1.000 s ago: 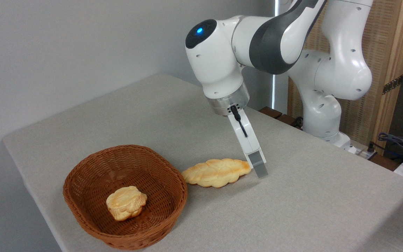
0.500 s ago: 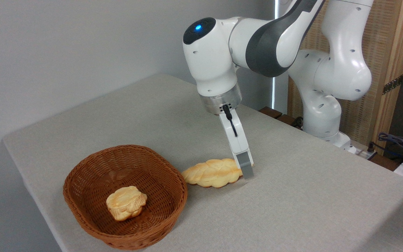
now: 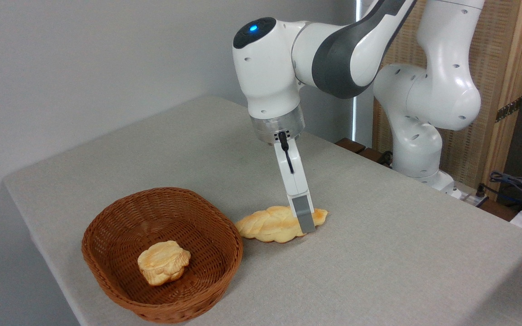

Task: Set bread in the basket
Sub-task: 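Lower the gripper onto the roll's middle and close on it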

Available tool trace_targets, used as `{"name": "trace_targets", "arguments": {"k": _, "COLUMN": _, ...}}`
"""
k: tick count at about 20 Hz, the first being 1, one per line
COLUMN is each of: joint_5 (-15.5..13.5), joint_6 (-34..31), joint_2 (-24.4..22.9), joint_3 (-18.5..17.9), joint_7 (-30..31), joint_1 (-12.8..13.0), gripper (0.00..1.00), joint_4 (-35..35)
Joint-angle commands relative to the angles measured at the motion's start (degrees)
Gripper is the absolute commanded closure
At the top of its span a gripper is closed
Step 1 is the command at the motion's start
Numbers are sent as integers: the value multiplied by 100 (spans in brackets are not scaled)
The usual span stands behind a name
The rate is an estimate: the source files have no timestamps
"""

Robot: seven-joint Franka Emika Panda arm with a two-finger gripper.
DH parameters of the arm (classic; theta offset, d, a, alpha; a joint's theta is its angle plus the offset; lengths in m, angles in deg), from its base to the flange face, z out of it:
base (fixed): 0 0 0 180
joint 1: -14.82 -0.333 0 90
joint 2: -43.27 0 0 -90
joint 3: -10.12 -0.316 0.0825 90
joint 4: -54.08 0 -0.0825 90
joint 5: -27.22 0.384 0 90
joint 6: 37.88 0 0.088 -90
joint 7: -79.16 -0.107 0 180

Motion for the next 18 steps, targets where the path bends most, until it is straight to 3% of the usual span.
{"name": "trace_targets", "arguments": {"k": 1, "joint_5": -88, "joint_6": 172, "joint_2": 7, "joint_3": -34, "joint_7": -136, "joint_1": 87, "gripper": 0, "joint_4": 14}}
{"name": "trace_targets", "arguments": {"k": 18, "joint_5": -88, "joint_6": 971, "joint_2": 183, "joint_3": 107, "joint_7": -145, "joint_1": 174, "gripper": 0, "joint_4": -12}}
